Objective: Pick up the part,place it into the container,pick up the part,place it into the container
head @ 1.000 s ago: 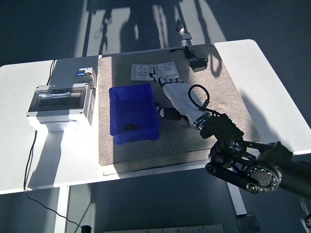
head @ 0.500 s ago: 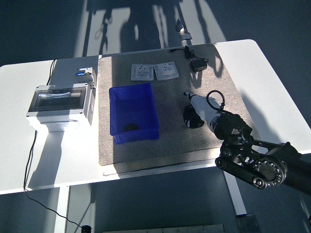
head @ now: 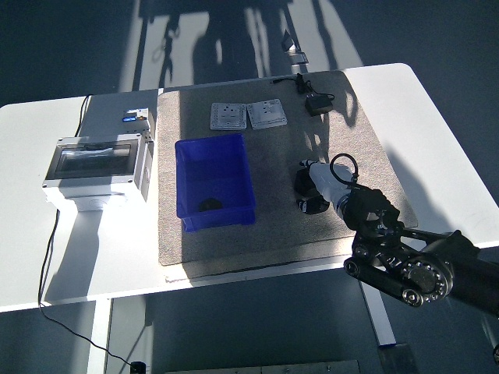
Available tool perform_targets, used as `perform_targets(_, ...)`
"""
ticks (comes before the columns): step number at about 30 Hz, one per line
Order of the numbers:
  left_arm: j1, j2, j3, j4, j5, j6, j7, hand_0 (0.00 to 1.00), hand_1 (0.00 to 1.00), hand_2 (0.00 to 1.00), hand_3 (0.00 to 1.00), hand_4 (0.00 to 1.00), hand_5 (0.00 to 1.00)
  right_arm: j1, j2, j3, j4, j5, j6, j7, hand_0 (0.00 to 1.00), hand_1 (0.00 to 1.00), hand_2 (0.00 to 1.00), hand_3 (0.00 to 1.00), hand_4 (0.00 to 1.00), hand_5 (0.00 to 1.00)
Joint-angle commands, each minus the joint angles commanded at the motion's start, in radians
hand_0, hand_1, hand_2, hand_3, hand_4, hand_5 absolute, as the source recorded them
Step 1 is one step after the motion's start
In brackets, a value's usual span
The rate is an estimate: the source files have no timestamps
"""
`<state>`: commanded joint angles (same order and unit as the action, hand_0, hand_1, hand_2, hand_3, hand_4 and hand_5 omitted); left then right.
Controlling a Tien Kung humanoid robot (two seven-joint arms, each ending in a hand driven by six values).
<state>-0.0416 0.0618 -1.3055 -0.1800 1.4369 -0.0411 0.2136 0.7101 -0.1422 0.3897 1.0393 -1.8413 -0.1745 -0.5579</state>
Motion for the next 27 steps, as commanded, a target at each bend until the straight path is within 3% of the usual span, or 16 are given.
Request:
perform_targets(1, 0.001, 0.0, 0.002, 0.0, -0.002, 0.001, -0.001, 0.697, 0.685, 0.652, 0.378, 0.865, 0.998, 0.0, -0.001, -0.002, -0.001, -0.013, 0.001, -0.005, 0.675, 0.698, 0.795, 0.791, 0.614, 0.145)
perform_targets(6, 0.0, 0.003, 0.018, 0.0, -0.007, 0.002, -0.006, 0.697, 0.685, 0.652, 0.378, 0.865, 0.998, 0.012, -0.011, -0.012, 0.01, -0.062, -0.017, -0.012, 0.675, 0.698, 0.795, 0.791, 0.614, 0.145)
perform_targets(7, 0.0, 0.003, 0.019, 0.0, -0.007, 0.001, -0.007, 0.696, 0.684, 0.652, 0.378, 0.855, 0.998, 0.015, -0.013, -0.014, 0.012, -0.068, -0.019, -0.012, 0.435, 0.521, 0.68, 0.672, 0.411, 0.056)
perform_targets(12, 0.001, 0.004, 0.024, 0.0, -0.01, 0.002, -0.01, 0.696, 0.684, 0.652, 0.378, 0.855, 0.998, 0.021, -0.018, -0.027, 0.012, -0.075, -0.026, 0.004, 0.435, 0.521, 0.68, 0.672, 0.411, 0.056)
perform_targets(13, 0.001, 0.004, 0.024, 0.0, -0.009, 0.002, -0.01, 0.694, 0.684, 0.65, 0.378, 0.85, 0.998, 0.021, -0.018, -0.031, 0.011, -0.069, -0.026, 0.008, 0.338, 0.346, 0.623, 0.654, 0.237, 0.002)
perform_targets(18, -0.001, 0.005, 0.024, 0.0, -0.004, 0.003, -0.01, 0.694, 0.684, 0.65, 0.378, 0.85, 0.998, 0.022, -0.013, -0.049, 0.001, -0.046, -0.029, 0.024, 0.338, 0.346, 0.623, 0.654, 0.237, 0.002)
perform_targets(19, -0.001, 0.005, 0.025, 0.0, -0.005, 0.004, -0.011, 0.694, 0.683, 0.65, 0.378, 0.843, 0.998, 0.021, -0.013, -0.05, 0.0, -0.042, -0.033, 0.027, 0.34, 0.328, 0.516, 0.622, 0.194, 0.002)
perform_targets(27, 0.0, 0.005, 0.026, 0.0, -0.008, 0.007, -0.011, 0.694, 0.682, 0.65, 0.375, 0.839, 0.998, 0.02, -0.015, -0.031, 0.001, -0.031, -0.097, 0.058, 0.342, 0.333, 0.505, 0.606, 0.186, 0.002)
